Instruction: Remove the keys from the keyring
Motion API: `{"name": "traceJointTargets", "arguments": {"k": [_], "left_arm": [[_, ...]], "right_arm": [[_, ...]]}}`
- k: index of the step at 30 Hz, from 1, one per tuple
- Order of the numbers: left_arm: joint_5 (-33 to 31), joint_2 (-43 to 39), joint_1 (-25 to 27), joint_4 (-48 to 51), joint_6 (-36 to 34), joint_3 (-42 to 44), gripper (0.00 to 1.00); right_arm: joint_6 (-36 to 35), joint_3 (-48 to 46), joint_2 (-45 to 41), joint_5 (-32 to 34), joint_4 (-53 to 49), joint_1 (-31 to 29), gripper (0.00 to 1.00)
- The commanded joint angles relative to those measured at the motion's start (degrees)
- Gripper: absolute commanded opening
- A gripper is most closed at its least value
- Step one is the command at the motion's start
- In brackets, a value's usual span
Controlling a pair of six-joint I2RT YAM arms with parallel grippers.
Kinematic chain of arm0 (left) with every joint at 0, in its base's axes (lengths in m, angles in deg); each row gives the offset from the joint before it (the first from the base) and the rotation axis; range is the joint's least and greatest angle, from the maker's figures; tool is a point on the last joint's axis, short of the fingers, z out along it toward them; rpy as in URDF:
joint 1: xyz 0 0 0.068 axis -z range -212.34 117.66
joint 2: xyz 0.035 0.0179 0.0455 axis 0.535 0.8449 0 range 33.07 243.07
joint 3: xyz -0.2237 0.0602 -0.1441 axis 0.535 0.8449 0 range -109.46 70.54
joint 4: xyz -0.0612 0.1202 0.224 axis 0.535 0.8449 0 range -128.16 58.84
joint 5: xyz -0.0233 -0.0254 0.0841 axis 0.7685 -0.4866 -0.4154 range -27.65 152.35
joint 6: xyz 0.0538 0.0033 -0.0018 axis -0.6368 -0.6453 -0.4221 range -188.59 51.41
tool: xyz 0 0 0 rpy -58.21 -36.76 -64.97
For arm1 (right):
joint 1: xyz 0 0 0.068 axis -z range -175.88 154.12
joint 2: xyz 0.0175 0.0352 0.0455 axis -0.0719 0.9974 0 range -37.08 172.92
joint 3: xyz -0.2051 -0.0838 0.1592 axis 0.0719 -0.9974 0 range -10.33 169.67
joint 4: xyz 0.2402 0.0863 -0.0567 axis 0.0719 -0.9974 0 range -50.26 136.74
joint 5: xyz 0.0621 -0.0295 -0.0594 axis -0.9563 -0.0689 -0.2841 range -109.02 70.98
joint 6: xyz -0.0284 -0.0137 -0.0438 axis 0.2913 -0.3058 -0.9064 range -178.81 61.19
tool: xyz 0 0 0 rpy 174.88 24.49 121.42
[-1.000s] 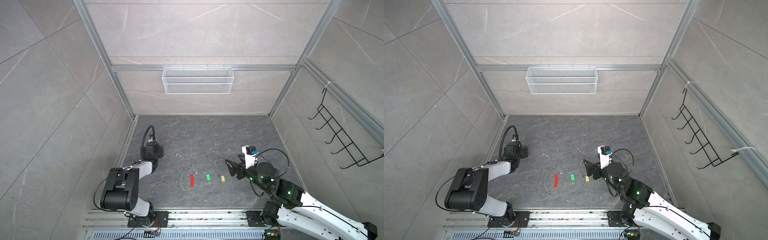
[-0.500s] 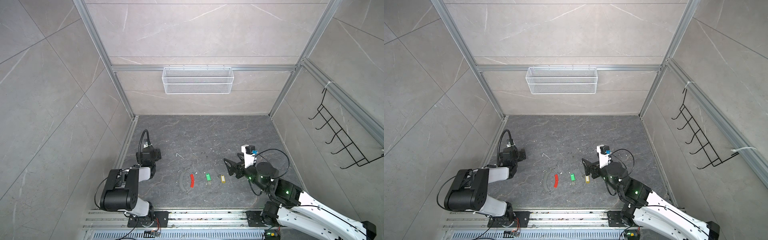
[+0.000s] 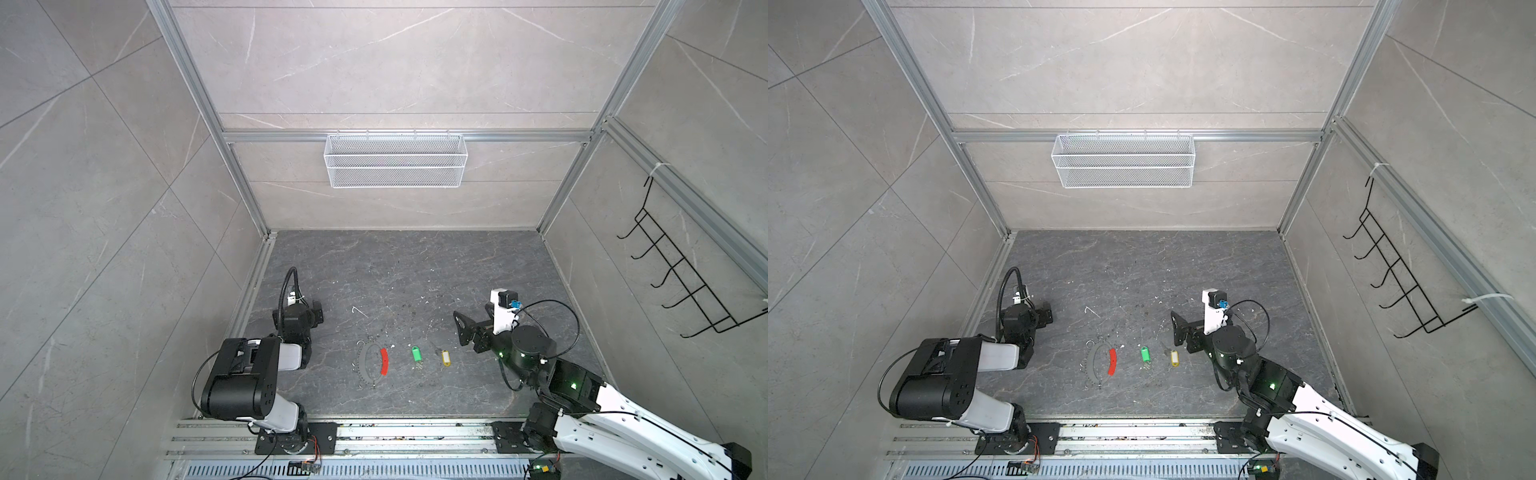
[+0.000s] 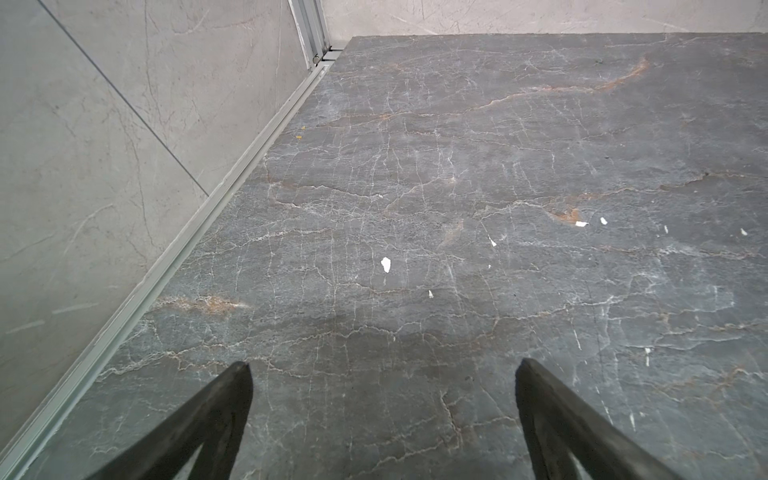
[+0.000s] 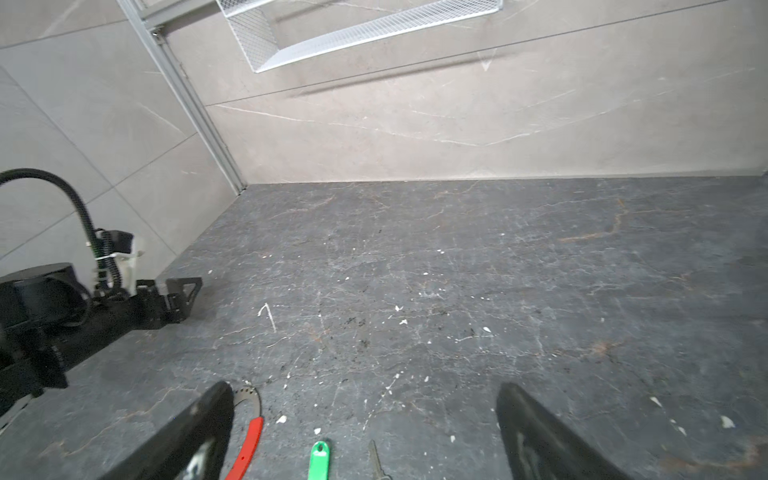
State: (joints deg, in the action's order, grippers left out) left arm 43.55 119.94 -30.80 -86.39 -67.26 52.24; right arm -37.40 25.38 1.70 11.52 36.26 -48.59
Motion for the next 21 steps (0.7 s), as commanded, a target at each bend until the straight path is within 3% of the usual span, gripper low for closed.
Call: {"name": "traceJointTargets", "arguments": {"k": [1, 5, 10, 13, 15, 18, 21], "left_arm": [[0.9, -0.6, -0.4, -3.9, 0.0, -0.9, 1.0], [1.2, -0.5, -0.5, -3.4, 0.1, -1.2, 1.0], [3.5, -0.6, -2.1, -2.2, 1.1, -1.6, 1.0], [3.5, -0.6, -2.0, -2.2, 1.2, -1.6, 1.0], [3.5, -0.6, -2.0, -2.1, 1.2, -1.6, 1.0], [3.5, -0.6, -2.0, -2.1, 1.2, -1.6, 1.0], [3.5, -0.6, -2.1, -2.1, 1.2, -1.7, 1.0]], "right_arm": [[1.4, 1.2, 3.0, 12.6, -1.0, 0.1, 1.0], [-8.9, 3.0, 8.4, 19.4, 3.5, 0.9, 1.0], [-28.5, -2.2, 10.8, 14.8, 23.9, 10.1, 1.0], [-25.3, -3.4, 14.1, 6.4, 23.2, 21.9, 1.0], [-21.7, -5.2, 17.3, -3.0, 24.5, 30.0, 1.0], [-20.1, -9.5, 23.7, -11.8, 33.2, 37.6, 1.0], [-19.0, -11.3, 30.5, -15.8, 40.6, 42.4, 1.0]]}}
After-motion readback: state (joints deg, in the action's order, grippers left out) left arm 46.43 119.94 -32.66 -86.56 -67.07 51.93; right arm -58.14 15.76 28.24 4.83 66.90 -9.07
